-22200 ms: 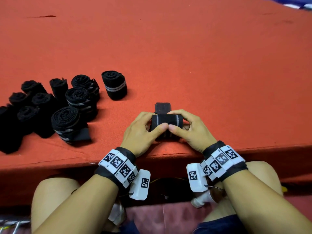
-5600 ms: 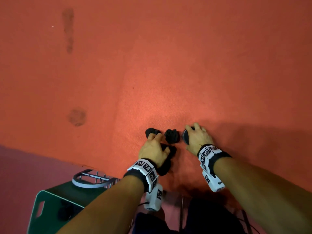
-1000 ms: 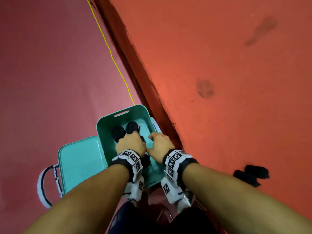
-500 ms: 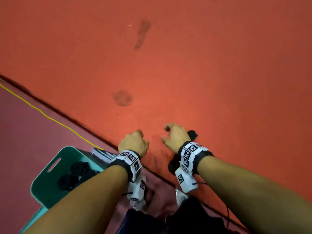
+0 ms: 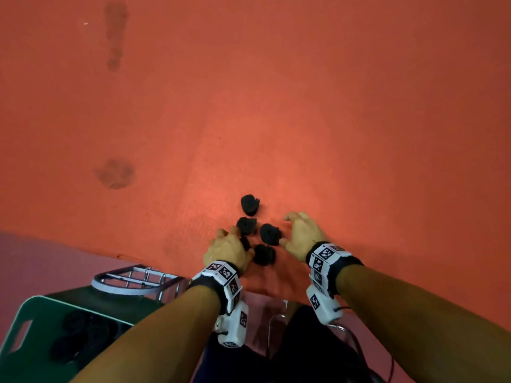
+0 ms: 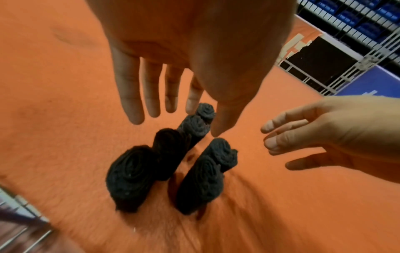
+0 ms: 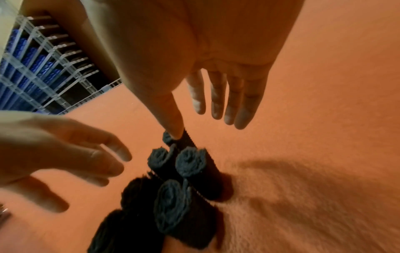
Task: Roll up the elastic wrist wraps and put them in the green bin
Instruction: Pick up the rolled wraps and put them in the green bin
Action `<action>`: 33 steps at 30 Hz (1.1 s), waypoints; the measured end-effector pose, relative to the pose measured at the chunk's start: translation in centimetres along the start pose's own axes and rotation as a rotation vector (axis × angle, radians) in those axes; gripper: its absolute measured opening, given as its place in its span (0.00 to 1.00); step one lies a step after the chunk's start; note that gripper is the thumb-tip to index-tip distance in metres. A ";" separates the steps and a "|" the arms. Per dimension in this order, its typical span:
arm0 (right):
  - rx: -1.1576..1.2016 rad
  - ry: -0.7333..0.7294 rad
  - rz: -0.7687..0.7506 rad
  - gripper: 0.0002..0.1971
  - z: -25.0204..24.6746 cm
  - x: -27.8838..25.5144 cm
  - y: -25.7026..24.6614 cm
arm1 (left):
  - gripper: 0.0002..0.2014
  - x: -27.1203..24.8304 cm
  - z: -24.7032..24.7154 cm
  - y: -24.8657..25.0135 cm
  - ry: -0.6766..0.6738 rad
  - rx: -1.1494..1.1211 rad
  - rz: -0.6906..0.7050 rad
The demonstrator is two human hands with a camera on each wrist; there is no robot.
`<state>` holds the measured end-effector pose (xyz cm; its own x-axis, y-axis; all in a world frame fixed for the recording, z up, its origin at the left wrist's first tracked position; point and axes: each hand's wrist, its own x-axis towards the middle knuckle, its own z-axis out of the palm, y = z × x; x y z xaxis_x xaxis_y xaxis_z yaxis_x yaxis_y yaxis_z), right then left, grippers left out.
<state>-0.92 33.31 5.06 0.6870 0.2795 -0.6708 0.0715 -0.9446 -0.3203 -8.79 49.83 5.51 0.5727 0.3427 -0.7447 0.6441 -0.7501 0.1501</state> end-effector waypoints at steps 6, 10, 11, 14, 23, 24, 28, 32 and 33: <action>-0.123 -0.123 -0.227 0.39 2.7 1.4 -0.5 | 0.27 0.0 2.7 2.2 -0.014 0.054 0.061; -0.233 -0.190 -0.331 0.39 3.2 2.7 -0.8 | 0.34 0.5 4.3 3.6 -0.057 0.043 0.029; -0.244 -0.209 -0.337 0.38 3.3 3.0 -0.7 | 0.34 0.7 4.7 3.9 -0.060 0.056 0.021; -0.269 -0.246 -0.333 0.35 3.4 3.6 -0.3 | 0.37 1.1 5.6 4.1 -0.059 0.071 0.003; -0.231 -0.209 -0.258 0.25 2.9 4.1 0.5 | 0.31 1.2 6.6 4.6 -0.076 -0.029 0.008; -0.232 -0.203 -0.255 0.24 2.6 3.8 0.4 | 0.30 0.9 6.3 4.7 -0.068 -0.036 0.017; -0.278 -0.175 -0.287 0.24 0.5 2.4 -1.4 | 0.27 -0.3 4.1 4.9 -0.010 -0.044 0.054; -0.325 -0.083 -0.333 0.27 -2.4 0.4 -4.7 | 0.24 -1.6 0.7 3.9 0.093 -0.065 0.066; -0.334 -0.066 -0.349 0.27 -3.2 -0.1 -5.8 | 0.24 -1.8 -0.3 3.4 0.110 -0.070 0.064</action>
<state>0.89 38.19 9.13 0.5337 0.5894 -0.6064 0.5251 -0.7931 -0.3086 -7.50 46.84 7.61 0.6634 0.3583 -0.6569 0.6359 -0.7327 0.2425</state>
